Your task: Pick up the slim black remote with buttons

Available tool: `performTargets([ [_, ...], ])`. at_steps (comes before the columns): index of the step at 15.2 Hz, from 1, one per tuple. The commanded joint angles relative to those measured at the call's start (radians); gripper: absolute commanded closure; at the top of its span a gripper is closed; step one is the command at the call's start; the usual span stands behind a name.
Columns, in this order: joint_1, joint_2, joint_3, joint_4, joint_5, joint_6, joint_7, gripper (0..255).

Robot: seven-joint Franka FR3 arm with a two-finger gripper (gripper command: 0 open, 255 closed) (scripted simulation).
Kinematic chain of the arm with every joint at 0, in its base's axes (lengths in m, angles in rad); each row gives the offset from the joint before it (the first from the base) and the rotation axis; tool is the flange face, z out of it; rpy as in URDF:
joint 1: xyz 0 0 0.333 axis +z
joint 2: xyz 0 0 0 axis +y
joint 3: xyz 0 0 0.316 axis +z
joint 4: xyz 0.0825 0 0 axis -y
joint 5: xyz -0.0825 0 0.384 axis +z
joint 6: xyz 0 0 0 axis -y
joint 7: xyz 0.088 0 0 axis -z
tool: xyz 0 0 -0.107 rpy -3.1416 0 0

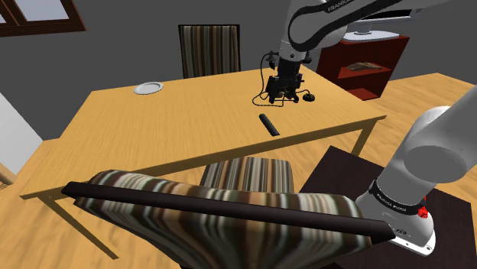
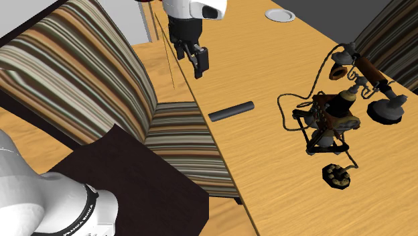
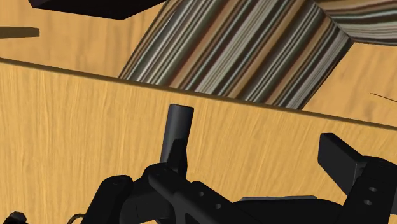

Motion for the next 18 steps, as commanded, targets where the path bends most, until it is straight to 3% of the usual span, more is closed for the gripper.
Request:
performTargets([
  [1, -0.01, 0.077, -0.007, 0.013, 0.003, 0.06, 0.016, 0],
  [15, -0.075, 0.578, -0.062, 0.196, 0.076, 0.337, 0.095, 0],
  [18, -0.081, 0.624, -0.06, 0.208, 0.091, 0.369, 0.09, 0],
])
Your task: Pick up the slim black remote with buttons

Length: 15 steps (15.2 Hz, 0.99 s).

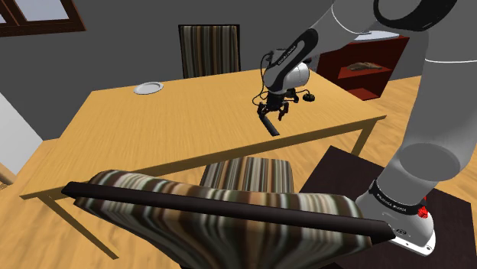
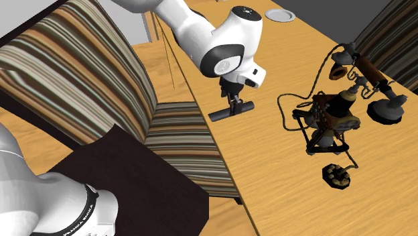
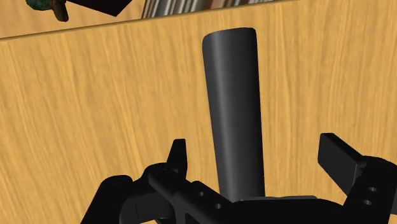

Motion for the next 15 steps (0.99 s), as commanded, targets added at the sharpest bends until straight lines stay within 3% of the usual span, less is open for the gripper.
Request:
performTargets([
  [1, -0.003, 0.02, 0.002, -0.003, 0.008, 0.023, -0.006, 0],
  [7, -0.01, 0.073, 0.013, -0.001, 0.028, 0.073, -0.023, 0],
  [8, -0.011, 0.074, 0.013, -0.002, 0.029, 0.075, -0.024, 255],
  [15, -0.007, 0.075, 0.014, 0.0, 0.028, 0.074, -0.019, 255],
])
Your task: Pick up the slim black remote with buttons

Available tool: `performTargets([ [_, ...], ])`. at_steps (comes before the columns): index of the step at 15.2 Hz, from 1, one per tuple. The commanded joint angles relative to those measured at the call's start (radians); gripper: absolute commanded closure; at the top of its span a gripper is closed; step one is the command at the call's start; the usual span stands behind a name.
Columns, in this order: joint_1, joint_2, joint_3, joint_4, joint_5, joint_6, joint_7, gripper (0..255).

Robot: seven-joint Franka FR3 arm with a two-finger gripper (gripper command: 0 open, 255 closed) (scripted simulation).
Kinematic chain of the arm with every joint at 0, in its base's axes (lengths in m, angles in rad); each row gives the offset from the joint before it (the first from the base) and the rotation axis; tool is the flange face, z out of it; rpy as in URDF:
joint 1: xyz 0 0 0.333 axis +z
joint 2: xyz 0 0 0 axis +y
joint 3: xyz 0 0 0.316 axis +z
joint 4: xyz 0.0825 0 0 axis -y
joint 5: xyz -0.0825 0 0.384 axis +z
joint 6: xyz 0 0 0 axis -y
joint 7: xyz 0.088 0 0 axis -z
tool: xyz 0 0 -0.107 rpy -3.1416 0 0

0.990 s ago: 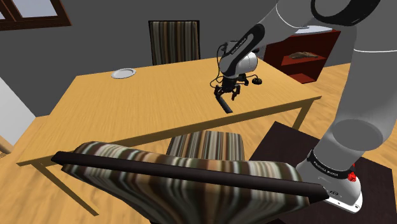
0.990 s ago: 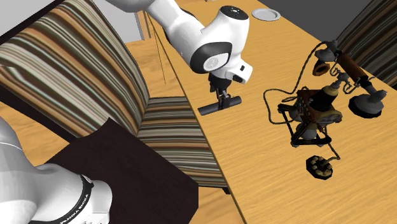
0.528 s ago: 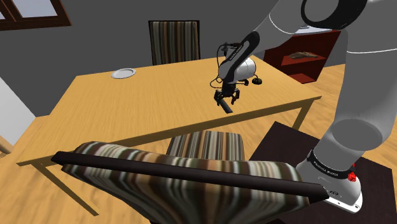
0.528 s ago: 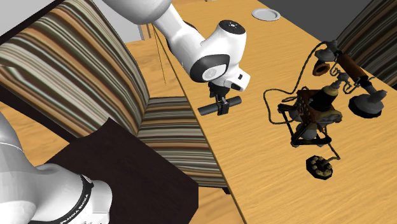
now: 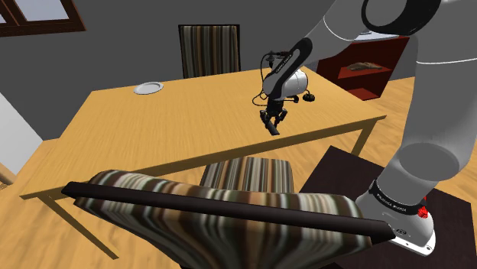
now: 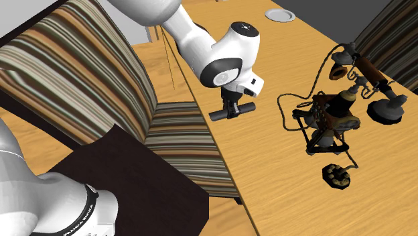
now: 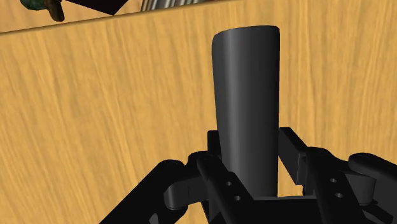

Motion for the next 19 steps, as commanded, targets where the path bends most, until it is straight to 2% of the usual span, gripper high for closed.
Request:
performTargets([
  [1, 0.003, 0.005, 0.005, 0.0, 0.001, 0.003, 0.0, 255],
  [19, 0.017, -0.161, -0.025, 0.014, -0.061, -0.174, 0.051, 255],
])
